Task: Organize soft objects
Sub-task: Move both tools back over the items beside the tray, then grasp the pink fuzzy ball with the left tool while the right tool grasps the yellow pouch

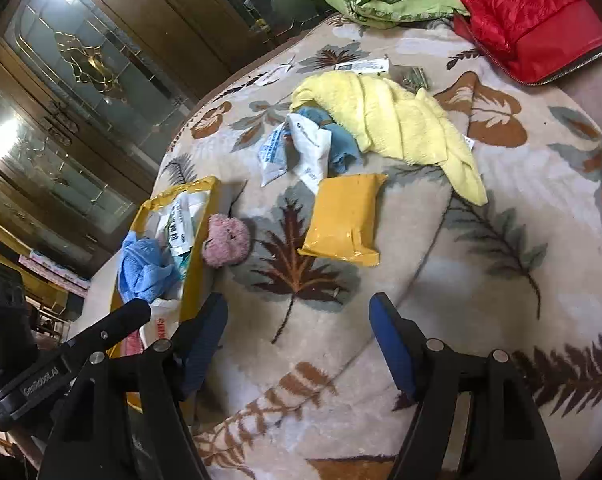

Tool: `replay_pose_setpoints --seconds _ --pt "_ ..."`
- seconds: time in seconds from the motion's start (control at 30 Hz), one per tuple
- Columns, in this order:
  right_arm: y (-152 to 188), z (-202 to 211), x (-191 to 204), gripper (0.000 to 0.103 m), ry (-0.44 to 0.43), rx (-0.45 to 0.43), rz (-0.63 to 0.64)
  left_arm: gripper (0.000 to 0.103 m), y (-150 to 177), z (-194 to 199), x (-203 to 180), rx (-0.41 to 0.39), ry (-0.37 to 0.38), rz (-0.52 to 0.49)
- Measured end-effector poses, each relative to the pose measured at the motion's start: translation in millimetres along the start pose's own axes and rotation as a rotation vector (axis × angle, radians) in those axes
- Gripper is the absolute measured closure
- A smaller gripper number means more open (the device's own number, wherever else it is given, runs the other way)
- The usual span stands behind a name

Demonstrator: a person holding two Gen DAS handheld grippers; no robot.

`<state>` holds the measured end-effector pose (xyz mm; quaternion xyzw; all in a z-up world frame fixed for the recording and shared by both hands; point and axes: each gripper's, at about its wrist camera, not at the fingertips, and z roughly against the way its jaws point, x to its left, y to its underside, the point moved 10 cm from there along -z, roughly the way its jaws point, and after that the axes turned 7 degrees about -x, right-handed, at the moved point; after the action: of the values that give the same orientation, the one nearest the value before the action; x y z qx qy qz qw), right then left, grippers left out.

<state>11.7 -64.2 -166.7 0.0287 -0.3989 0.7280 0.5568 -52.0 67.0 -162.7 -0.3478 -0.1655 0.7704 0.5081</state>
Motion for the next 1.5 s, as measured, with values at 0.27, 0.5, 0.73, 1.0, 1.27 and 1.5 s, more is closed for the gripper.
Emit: replay_pose_setpoints --seconds 0.27,0.5,0.73,1.0,1.27,1.5 --pt "-21 -36 -16 0.030 0.038 0.000 -0.038 0.063 -26 -46 -1 0.076 -0.065 -0.061" --pt "-33 -71 -29 0.030 0.108 0.019 -0.023 0.063 -37 -84 5 0.140 -0.136 -0.124" --pt "-27 -78 -35 0.040 0.163 0.010 -0.005 0.063 -37 -114 6 0.208 -0.209 -0.218" --pt "-28 -74 -38 0.042 0.136 0.016 -0.031 0.063 -34 -105 14 0.204 -0.225 -0.268" --pt "-25 -76 -39 0.058 0.202 0.010 0.015 0.092 -30 -122 17 0.226 -0.357 -0.445" --pt "-19 -67 -33 0.061 0.146 0.007 0.003 0.102 -24 -104 11 0.177 -0.208 -0.324"
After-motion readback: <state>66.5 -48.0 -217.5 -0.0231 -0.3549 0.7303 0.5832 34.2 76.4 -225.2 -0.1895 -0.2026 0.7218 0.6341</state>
